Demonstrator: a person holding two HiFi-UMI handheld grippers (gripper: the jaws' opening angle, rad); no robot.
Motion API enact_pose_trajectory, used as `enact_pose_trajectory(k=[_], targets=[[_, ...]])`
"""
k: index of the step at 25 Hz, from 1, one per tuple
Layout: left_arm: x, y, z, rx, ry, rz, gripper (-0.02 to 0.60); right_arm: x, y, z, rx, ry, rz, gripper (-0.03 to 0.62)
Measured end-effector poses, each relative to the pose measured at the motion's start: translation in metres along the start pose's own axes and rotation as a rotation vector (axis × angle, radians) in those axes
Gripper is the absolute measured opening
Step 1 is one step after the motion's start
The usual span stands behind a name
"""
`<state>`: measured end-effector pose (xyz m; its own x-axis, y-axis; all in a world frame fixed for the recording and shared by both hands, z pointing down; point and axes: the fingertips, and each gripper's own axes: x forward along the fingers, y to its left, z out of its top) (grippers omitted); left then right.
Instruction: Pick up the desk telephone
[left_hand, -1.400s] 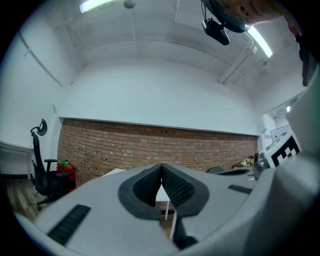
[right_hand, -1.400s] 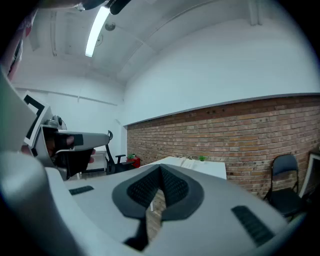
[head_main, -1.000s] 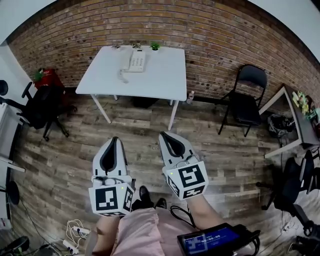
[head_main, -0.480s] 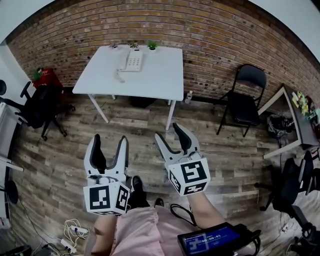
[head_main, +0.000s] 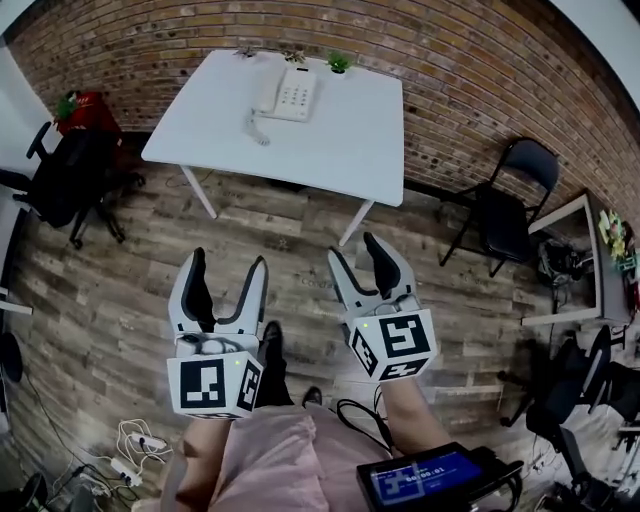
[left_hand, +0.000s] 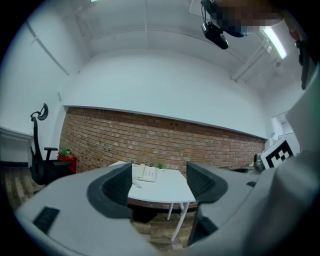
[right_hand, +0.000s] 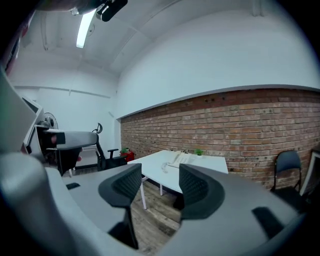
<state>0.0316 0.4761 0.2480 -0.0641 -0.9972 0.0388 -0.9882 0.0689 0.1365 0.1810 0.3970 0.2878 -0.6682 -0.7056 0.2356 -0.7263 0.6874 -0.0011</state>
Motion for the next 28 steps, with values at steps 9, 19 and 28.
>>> enact_pose_trajectory(k=[9,19,28], targets=[[0.093,0.062,0.024,0.038,-0.012,-0.062,0.341,0.100,0.006,0.031,-0.016,-0.010,-0.028,0.230],[0.151,0.081,0.051,0.079,-0.037,-0.123,0.341,0.143,-0.019,0.069,-0.026,-0.067,-0.091,0.210],[0.193,0.077,0.010,0.071,0.061,-0.179,0.341,0.182,-0.037,0.049,0.012,-0.007,-0.079,0.206]])
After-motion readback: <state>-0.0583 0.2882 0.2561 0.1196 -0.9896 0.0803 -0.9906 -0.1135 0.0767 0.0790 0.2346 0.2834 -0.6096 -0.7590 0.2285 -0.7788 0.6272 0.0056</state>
